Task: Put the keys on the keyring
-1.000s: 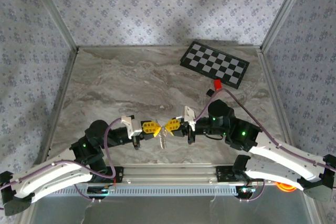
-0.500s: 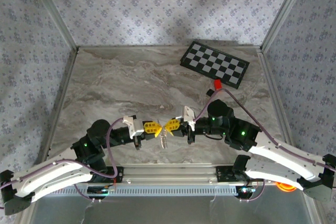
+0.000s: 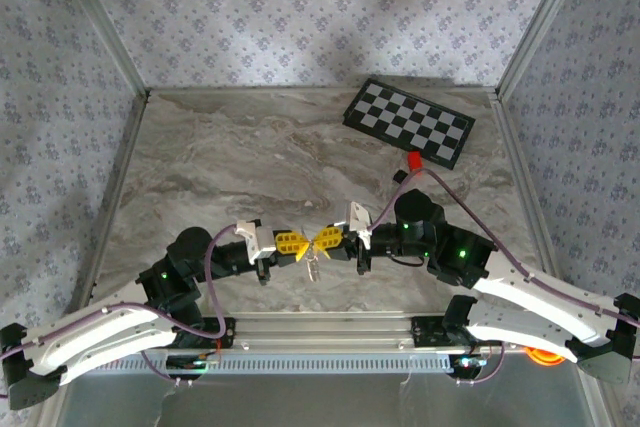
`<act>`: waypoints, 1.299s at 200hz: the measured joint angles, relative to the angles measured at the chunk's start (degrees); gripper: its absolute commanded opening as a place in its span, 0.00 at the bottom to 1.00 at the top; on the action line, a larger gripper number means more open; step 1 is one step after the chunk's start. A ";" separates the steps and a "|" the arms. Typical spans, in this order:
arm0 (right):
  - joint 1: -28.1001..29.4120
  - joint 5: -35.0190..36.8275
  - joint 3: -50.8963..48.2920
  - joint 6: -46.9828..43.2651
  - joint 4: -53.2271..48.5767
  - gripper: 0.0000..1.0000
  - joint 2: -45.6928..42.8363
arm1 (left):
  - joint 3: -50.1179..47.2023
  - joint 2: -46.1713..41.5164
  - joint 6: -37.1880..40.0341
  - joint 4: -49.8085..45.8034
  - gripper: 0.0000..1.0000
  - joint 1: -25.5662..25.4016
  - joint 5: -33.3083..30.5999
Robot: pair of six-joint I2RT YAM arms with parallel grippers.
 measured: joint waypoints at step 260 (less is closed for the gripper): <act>1.18 2.12 -0.76 -2.62 -2.21 0.00 -0.09 | 0.76 1.03 0.46 -4.09 0.00 0.00 0.04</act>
